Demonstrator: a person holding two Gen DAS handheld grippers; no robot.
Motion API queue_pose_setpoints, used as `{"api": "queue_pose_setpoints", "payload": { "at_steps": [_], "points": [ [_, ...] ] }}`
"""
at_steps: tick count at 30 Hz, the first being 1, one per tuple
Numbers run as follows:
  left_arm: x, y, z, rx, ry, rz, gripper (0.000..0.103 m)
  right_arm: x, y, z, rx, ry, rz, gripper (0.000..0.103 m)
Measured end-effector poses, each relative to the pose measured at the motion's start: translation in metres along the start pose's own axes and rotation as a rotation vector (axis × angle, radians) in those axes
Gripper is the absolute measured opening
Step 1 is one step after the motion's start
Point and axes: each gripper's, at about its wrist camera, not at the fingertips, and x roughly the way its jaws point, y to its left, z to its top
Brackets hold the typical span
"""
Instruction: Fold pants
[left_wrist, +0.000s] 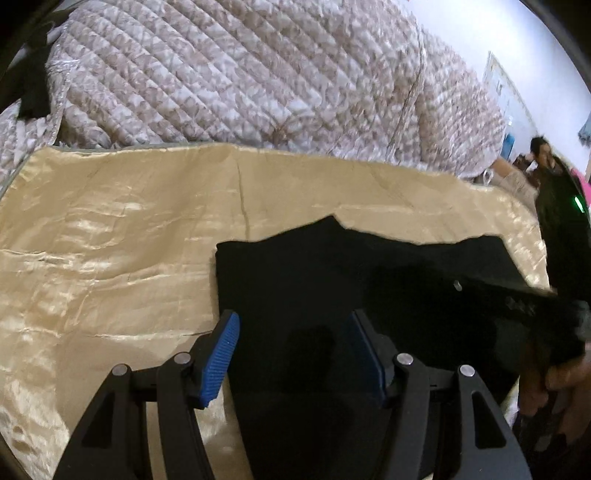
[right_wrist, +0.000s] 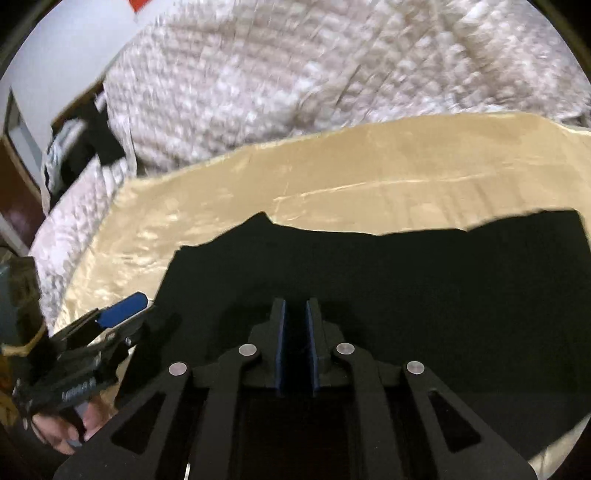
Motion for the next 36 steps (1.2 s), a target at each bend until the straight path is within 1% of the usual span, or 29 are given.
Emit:
{"api": "queue_pose_setpoints", "payload": {
  "at_steps": [1,3,7,9,11,12,14,16,17,19,21,24,27,29,31,34,36],
  "points": [
    [0.003,0.002,-0.002,0.006,0.008,0.014,0.064,0.01,-0.001,0.004,-0.002,0.01,0.0,0.012],
    [0.003,0.003,-0.003,0.014,0.003,0.031,0.064,0.027,-0.008,0.01,-0.003,0.03,-0.047,0.012],
    [0.007,0.01,-0.001,-0.014,0.021,0.026,0.064,0.024,-0.025,0.014,0.068,-0.019,-0.12,0.012],
    [0.007,0.013,-0.001,-0.026,0.025,0.016,0.064,0.024,-0.026,0.012,0.073,-0.016,-0.116,0.012],
    [0.007,0.011,-0.002,-0.019,0.025,0.023,0.064,0.02,-0.019,0.009,0.041,-0.026,-0.113,0.012],
    [0.007,0.009,-0.002,-0.016,0.024,0.028,0.064,0.019,-0.016,0.008,0.024,-0.033,-0.114,0.013],
    [0.006,0.007,-0.003,-0.009,0.021,0.037,0.064,0.022,-0.016,0.005,0.004,-0.014,-0.132,0.018],
    [0.004,0.006,-0.004,-0.004,0.021,0.047,0.064,0.022,-0.022,0.003,0.024,-0.006,-0.128,0.019],
    [0.003,0.005,-0.004,-0.001,0.021,0.05,0.064,0.019,-0.024,0.002,0.035,-0.01,-0.135,0.019],
    [-0.003,0.003,-0.006,0.005,0.017,0.06,0.064,0.01,-0.022,-0.002,0.018,-0.027,-0.169,0.019],
    [-0.01,-0.001,-0.009,0.02,0.005,0.063,0.064,-0.004,-0.017,-0.012,-0.004,-0.059,-0.169,0.019],
    [-0.019,-0.008,-0.014,0.051,-0.011,0.067,0.064,-0.025,-0.002,-0.034,-0.057,-0.115,-0.143,0.019],
    [-0.026,-0.018,-0.024,0.077,-0.01,0.061,0.064,-0.029,0.01,-0.053,-0.108,-0.117,-0.144,0.019],
    [-0.028,-0.023,-0.033,0.101,-0.001,0.069,0.064,-0.025,0.013,-0.07,-0.123,-0.083,-0.134,0.019],
    [-0.031,-0.026,-0.041,0.117,-0.011,0.081,0.064,-0.029,0.016,-0.082,-0.161,-0.118,-0.154,0.019],
    [-0.036,-0.027,-0.048,0.111,-0.027,0.089,0.064,-0.033,0.021,-0.092,-0.187,-0.13,-0.182,0.019],
    [-0.038,-0.026,-0.051,0.108,-0.034,0.094,0.064,-0.036,0.022,-0.097,-0.187,-0.139,-0.185,0.019]
  ]
}}
